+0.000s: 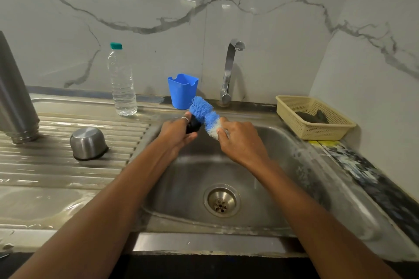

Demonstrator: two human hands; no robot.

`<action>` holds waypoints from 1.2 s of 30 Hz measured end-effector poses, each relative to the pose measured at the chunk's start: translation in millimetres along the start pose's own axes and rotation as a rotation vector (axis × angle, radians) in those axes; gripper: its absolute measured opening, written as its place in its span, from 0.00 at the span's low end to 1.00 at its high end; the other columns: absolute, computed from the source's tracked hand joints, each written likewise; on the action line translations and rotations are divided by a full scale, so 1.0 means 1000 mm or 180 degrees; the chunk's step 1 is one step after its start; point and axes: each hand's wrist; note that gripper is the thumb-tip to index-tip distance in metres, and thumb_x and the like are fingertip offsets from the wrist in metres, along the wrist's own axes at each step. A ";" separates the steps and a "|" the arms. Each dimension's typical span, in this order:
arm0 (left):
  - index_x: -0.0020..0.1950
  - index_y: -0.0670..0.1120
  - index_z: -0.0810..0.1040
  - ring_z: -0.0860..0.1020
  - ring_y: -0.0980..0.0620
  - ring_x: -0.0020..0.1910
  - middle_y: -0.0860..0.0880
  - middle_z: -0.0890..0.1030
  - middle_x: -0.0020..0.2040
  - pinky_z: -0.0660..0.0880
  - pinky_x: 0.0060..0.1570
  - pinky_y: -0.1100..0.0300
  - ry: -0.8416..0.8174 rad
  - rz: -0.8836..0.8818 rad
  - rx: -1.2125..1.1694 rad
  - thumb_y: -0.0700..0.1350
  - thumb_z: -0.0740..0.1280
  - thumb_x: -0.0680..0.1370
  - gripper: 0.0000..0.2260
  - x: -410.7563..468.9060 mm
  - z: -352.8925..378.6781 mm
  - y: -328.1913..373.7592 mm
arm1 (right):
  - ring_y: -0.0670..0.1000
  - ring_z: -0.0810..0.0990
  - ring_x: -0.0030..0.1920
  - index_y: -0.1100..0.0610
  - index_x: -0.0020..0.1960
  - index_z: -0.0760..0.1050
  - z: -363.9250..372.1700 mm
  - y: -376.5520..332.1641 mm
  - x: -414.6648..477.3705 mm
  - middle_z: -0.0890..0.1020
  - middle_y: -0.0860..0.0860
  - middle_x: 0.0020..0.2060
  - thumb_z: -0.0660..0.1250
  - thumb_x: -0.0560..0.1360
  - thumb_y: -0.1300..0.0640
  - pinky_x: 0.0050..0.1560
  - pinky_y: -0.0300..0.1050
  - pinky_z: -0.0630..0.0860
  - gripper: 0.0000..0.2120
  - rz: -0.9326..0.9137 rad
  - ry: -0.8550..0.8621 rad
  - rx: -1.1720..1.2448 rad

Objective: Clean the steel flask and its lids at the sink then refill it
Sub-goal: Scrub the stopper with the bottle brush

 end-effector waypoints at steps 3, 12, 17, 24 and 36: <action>0.61 0.42 0.78 0.82 0.53 0.42 0.43 0.81 0.59 0.81 0.32 0.65 0.0261 -0.0024 -0.0215 0.51 0.67 0.83 0.14 0.006 -0.010 0.005 | 0.55 0.76 0.35 0.54 0.44 0.73 -0.003 -0.001 -0.006 0.77 0.50 0.33 0.61 0.80 0.54 0.36 0.48 0.71 0.08 -0.0080 -0.0110 0.0030; 0.66 0.41 0.75 0.83 0.52 0.46 0.42 0.79 0.61 0.82 0.36 0.64 -0.0033 -0.0073 -0.0297 0.50 0.66 0.83 0.16 0.002 0.001 0.001 | 0.60 0.80 0.41 0.59 0.53 0.78 -0.002 0.008 -0.003 0.83 0.57 0.39 0.62 0.80 0.55 0.40 0.52 0.75 0.10 0.0044 0.0073 0.0093; 0.57 0.44 0.77 0.83 0.51 0.50 0.42 0.80 0.60 0.81 0.33 0.64 0.0154 -0.0133 -0.0395 0.50 0.67 0.83 0.10 0.009 -0.015 0.008 | 0.55 0.80 0.37 0.57 0.50 0.80 -0.006 0.009 -0.010 0.82 0.52 0.35 0.62 0.79 0.53 0.40 0.54 0.79 0.11 -0.0060 0.0024 0.0184; 0.62 0.43 0.76 0.83 0.46 0.57 0.41 0.80 0.61 0.83 0.39 0.61 -0.0184 -0.0108 -0.0195 0.50 0.67 0.83 0.12 -0.002 0.004 0.004 | 0.62 0.82 0.44 0.59 0.65 0.77 -0.005 -0.001 -0.003 0.85 0.58 0.42 0.61 0.81 0.54 0.43 0.56 0.78 0.16 -0.0161 0.0139 -0.0011; 0.68 0.43 0.75 0.82 0.47 0.58 0.41 0.81 0.61 0.84 0.43 0.59 -0.0525 -0.0182 -0.0567 0.47 0.65 0.84 0.14 0.000 -0.005 0.010 | 0.59 0.82 0.43 0.57 0.69 0.75 -0.009 -0.002 -0.005 0.85 0.57 0.41 0.61 0.81 0.54 0.43 0.55 0.79 0.18 -0.0216 0.0247 0.0058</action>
Point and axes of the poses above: each hand's wrist, its own x-axis towards the middle knuckle, its own z-axis out of the palm, y = z × x
